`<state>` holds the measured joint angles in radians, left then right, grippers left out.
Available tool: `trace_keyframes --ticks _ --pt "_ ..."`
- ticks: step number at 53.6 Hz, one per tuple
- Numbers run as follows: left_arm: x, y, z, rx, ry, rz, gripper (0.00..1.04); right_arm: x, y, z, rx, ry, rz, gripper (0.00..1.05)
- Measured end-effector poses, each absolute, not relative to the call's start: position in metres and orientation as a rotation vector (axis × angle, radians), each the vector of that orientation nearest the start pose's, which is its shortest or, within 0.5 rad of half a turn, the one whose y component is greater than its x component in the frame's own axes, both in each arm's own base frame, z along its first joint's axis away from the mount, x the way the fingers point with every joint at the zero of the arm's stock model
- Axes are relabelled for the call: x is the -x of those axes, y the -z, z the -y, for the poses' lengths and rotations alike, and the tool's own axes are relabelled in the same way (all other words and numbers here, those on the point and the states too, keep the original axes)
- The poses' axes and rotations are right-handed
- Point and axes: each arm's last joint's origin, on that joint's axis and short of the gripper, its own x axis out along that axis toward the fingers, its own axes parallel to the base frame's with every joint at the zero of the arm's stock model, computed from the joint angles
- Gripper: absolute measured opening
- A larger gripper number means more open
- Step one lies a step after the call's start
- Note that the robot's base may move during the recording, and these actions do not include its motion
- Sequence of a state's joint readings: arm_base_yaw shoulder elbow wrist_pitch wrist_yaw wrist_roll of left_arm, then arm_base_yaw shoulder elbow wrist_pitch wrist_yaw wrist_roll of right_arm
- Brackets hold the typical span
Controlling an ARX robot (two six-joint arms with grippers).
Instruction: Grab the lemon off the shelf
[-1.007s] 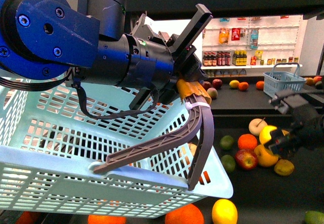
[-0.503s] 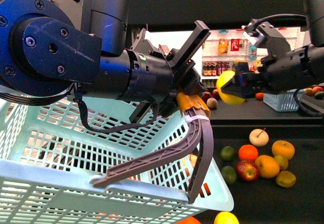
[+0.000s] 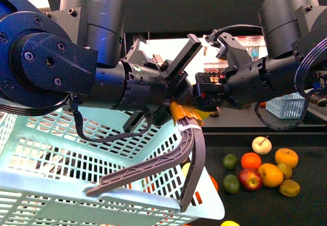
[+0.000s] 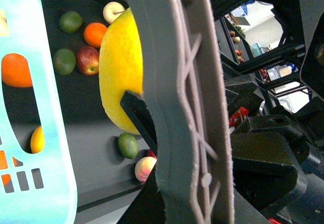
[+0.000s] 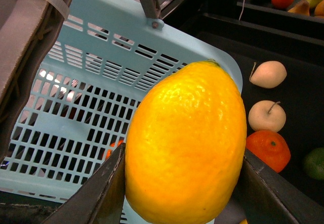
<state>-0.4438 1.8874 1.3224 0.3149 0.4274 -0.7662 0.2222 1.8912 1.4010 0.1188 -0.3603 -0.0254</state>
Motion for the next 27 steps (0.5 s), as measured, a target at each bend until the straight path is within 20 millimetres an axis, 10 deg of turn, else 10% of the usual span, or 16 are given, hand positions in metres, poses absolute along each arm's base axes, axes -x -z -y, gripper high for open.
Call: trace_keyframes --ticks 27 --pt "-0.3860 -0.2504 0.1953 0.710 0.712 -0.573 0.07 -0.4235 -0.2552 -0.1043 -0.004 -0.520 -0.380 0.97"
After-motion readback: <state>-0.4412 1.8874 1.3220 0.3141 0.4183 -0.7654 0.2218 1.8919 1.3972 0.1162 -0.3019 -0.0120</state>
